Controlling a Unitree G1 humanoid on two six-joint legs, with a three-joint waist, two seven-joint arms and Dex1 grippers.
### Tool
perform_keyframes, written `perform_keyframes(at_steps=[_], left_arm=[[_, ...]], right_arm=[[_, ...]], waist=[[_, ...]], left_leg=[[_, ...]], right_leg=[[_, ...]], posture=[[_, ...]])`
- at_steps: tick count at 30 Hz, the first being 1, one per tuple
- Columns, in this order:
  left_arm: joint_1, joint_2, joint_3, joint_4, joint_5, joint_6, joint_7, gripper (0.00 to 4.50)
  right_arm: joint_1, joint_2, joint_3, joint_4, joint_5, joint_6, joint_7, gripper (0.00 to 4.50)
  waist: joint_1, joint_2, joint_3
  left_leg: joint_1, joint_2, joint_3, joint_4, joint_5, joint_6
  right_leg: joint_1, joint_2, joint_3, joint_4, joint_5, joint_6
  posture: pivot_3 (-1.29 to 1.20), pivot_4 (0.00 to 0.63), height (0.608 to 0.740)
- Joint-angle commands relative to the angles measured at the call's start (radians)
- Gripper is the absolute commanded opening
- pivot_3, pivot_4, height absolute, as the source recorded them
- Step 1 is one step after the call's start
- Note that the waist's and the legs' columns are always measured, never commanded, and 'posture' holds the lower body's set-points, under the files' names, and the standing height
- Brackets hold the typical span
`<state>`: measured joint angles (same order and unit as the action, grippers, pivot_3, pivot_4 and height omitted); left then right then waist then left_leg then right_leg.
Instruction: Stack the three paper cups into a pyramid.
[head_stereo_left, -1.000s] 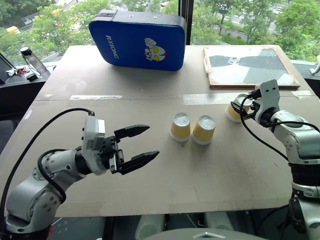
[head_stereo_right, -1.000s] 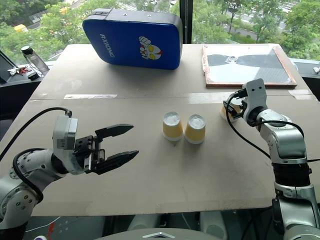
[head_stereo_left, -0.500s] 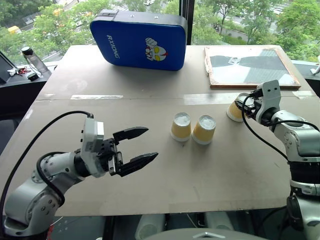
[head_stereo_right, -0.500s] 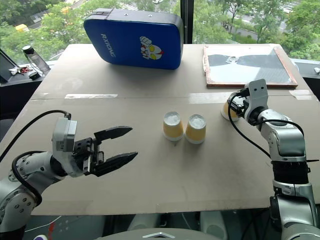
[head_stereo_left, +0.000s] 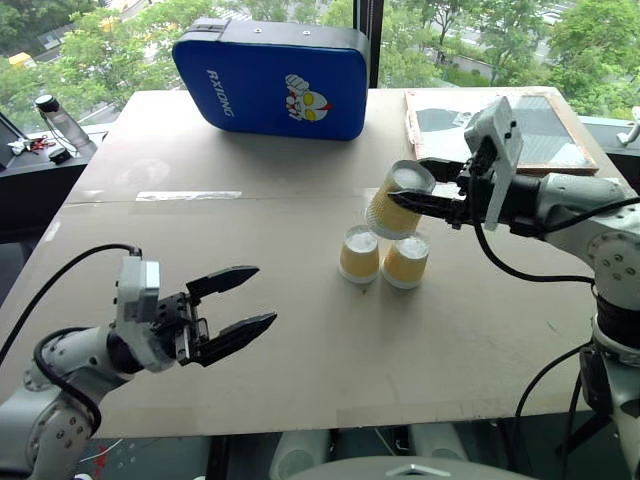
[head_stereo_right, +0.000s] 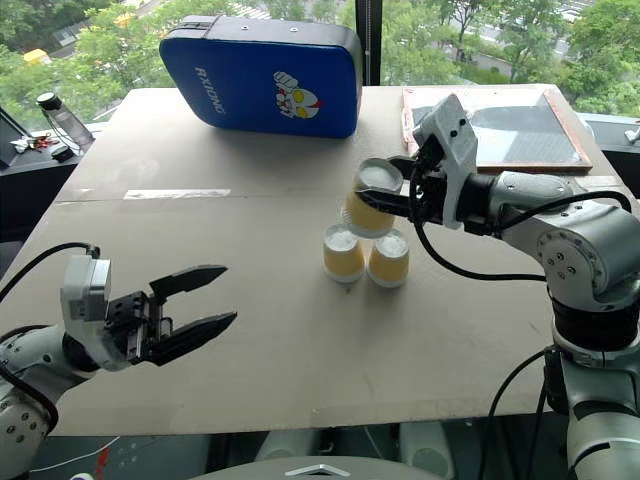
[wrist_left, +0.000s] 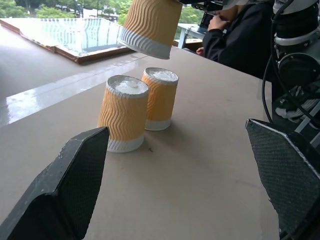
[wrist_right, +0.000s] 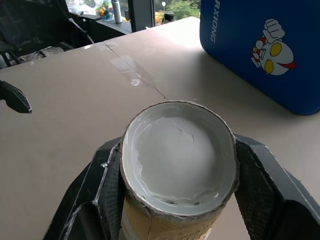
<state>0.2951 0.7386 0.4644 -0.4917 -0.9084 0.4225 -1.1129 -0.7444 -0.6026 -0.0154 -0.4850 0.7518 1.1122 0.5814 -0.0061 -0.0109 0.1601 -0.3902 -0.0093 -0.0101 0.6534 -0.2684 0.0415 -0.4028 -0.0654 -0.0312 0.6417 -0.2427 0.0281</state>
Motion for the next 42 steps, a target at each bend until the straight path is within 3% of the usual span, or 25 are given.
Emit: perform_keyframes(at_steps=[1,13,14,17,24,30,33,36,42], left_arm=[[0.011,0.004,0.036,-0.004,-0.016,-0.01,-0.019,4.5],[0.012,-0.007,0.058,-0.017,-0.034,-0.015,-0.02,4.5],[0.007,-0.004,0.061,-0.013,-0.038,-0.013,-0.024,4.5],[-0.003,-0.007,0.065,-0.01,-0.041,-0.011,-0.029,4.5],[-0.014,-0.017,0.056,-0.014,-0.063,0.004,-0.026,4.5],[-0.03,-0.046,-0.008,0.002,-0.005,-0.014,0.001,4.5],[-0.031,-0.043,-0.04,0.046,0.08,-0.026,0.034,4.5],[-0.012,-0.034,-0.037,0.083,0.13,-0.037,0.05,4.5],[0.031,-0.018,-0.041,0.156,0.219,-0.055,0.047,4.5]], right_arm=[[-0.015,-0.035,0.019,-0.026,-0.025,-0.021,0.011,2.23],[0.021,-0.06,0.101,0.005,-0.088,-0.062,0.041,2.23],[0.026,-0.06,0.106,0.01,-0.093,-0.066,0.046,3.24],[0.035,-0.063,0.112,0.018,-0.104,-0.081,0.057,4.43],[0.062,-0.084,-0.07,-0.013,-0.028,-0.154,0.113,4.43],[0.324,-0.168,-0.272,-0.081,0.066,-0.259,0.268,4.43],[0.623,-0.188,-0.379,-0.074,-0.032,-0.426,0.391,4.43],[0.821,-0.178,-0.469,-0.075,-0.068,-0.532,0.446,4.43],[1.097,-0.14,-0.581,-0.038,-0.154,-0.706,0.498,4.43]], waist=[[0.001,0.0,0.0],[-0.002,0.0,0.0],[-0.002,-0.001,-0.001],[-0.003,-0.001,-0.001],[-0.001,-0.001,-0.001],[0.018,-0.002,-0.001],[0.026,-0.006,-0.004],[0.029,-0.005,-0.003],[0.017,-0.005,-0.003]], left_leg=[[-0.001,0.0,0.0,0.0,0.0,0.0],[-0.006,0.0,0.0,0.0,0.0,0.0],[-0.006,0.0,0.0,0.0,0.0,0.0],[-0.006,0.0,0.0,0.0,0.0,0.0],[-0.007,0.0,0.0,0.0,0.0,0.0],[-0.007,-0.001,0.0,0.0,0.0,0.0],[-0.006,0.0,-0.001,0.001,0.0,0.0],[-0.006,-0.001,-0.001,0.001,0.0,0.0],[0.0,0.002,0.002,0.002,0.0,0.0]], right_leg=[[-0.001,0.0,0.0,0.0,0.0,0.0],[-0.006,0.0,-0.001,0.001,0.0,0.0],[-0.006,0.0,-0.001,0.001,0.0,0.0],[-0.006,0.0,-0.001,0.001,0.0,0.0],[-0.006,0.0,-0.001,0.001,0.0,0.0],[-0.006,-0.001,-0.001,0.001,0.001,0.0],[-0.005,0.0,-0.002,0.001,0.001,0.001],[-0.004,0.001,-0.002,0.001,0.001,0.001],[0.0,0.003,0.001,0.001,0.001,0.001]], posture=[[0.0,0.15,0.74],[0.0,0.15,0.74],[0.0,0.15,0.74],[0.0,0.15,0.74],[0.0,0.15,0.74],[0.0,0.15,0.74],[0.0,0.15,0.74],[0.0,0.15,0.74],[0.0,0.15,0.74]])
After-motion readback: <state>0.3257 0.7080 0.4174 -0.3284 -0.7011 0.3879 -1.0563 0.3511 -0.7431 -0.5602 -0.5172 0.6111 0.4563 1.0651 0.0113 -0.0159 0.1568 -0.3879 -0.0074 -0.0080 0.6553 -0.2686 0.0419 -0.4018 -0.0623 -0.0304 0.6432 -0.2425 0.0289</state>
